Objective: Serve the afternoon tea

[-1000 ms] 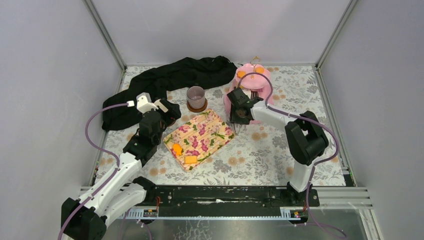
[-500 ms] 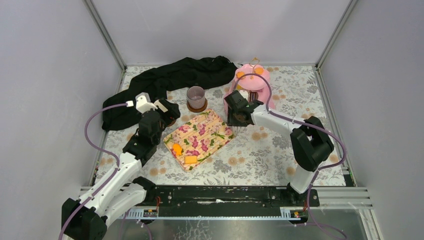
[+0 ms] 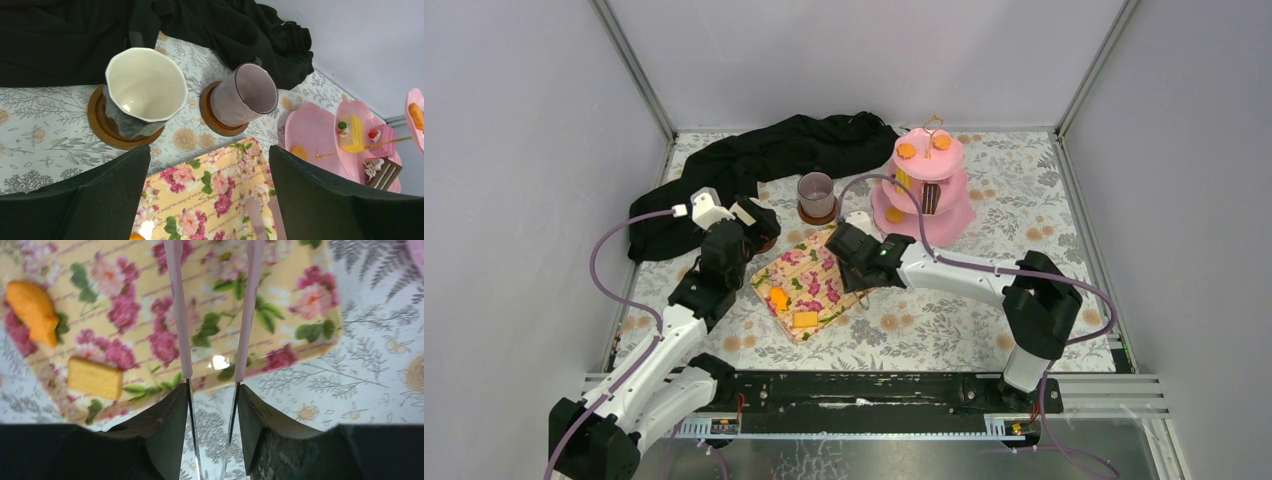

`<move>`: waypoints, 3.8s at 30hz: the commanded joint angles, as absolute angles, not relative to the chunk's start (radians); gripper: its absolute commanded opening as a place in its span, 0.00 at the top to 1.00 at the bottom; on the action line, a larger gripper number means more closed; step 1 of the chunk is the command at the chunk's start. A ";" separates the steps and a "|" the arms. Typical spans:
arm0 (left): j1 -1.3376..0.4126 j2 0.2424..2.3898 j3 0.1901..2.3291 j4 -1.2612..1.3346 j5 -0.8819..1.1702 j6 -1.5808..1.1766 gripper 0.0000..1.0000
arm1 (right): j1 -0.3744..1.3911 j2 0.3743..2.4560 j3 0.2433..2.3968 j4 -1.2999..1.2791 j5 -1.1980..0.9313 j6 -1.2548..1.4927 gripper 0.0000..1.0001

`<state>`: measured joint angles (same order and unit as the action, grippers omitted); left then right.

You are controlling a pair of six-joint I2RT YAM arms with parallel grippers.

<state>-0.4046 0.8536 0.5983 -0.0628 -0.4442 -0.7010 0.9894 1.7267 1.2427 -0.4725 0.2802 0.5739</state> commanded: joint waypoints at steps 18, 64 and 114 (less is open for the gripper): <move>-0.316 0.857 0.625 -0.164 -0.605 -0.829 0.01 | 1.242 1.932 1.513 -0.474 0.276 0.586 0.55; -0.287 0.858 0.620 -0.179 -0.594 -0.857 0.00 | 1.324 2.059 1.580 -0.494 0.225 0.553 0.70; -0.286 0.850 0.617 -0.186 -0.591 -0.868 0.00 | 1.069 1.460 1.054 -0.455 0.418 0.758 0.91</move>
<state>-0.2935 0.8581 0.6003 -0.1890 -0.5674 -0.8597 1.1328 1.5539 1.1179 -0.4774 0.3618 0.7071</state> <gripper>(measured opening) 0.997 0.356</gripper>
